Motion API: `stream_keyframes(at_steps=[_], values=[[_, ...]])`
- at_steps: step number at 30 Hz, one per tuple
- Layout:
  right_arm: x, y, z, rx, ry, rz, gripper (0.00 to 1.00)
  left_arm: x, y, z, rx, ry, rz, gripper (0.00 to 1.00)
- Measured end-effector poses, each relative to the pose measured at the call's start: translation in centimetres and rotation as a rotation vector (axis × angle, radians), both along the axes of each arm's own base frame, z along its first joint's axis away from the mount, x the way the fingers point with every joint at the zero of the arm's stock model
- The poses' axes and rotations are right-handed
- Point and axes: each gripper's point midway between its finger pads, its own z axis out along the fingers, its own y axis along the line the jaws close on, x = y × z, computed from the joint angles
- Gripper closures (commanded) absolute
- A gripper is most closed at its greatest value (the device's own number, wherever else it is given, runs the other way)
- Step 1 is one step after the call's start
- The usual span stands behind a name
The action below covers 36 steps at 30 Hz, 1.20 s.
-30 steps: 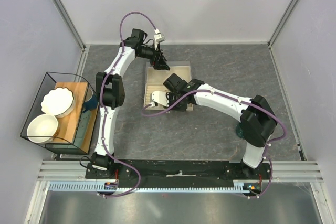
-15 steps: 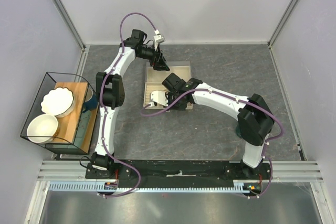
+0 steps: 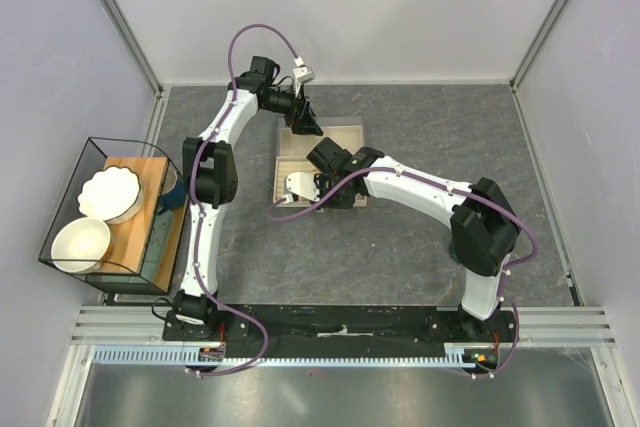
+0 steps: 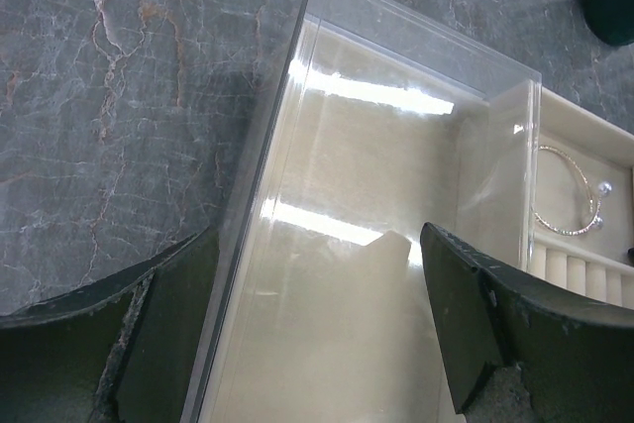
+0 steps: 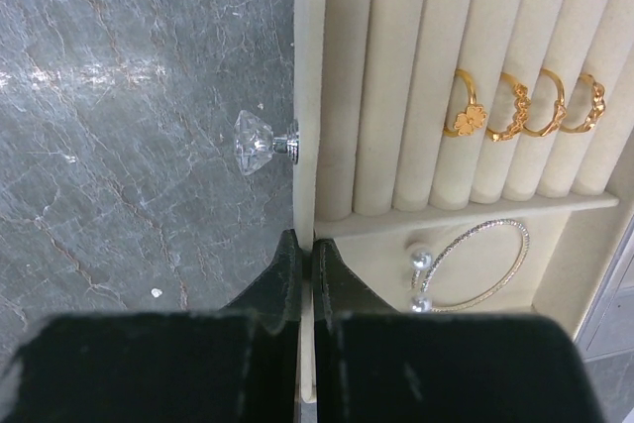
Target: Organize the mixed jewelry
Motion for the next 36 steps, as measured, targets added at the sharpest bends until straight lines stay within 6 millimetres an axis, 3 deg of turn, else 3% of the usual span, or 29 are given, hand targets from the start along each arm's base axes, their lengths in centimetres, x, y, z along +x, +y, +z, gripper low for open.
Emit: stream_keyframes(at_steps=[28,36], values=[[0.6,0.1,0.9,-0.001,-0.029,-0.002,1.00,0.0,-0.1,-0.2,0.010,-0.008,-0.003,0.11],[1.4,0.2,-0.3,0.016,-0.062,-0.026,1.00,0.0,-0.1,-0.2,0.011,-0.009,-0.004,0.11]])
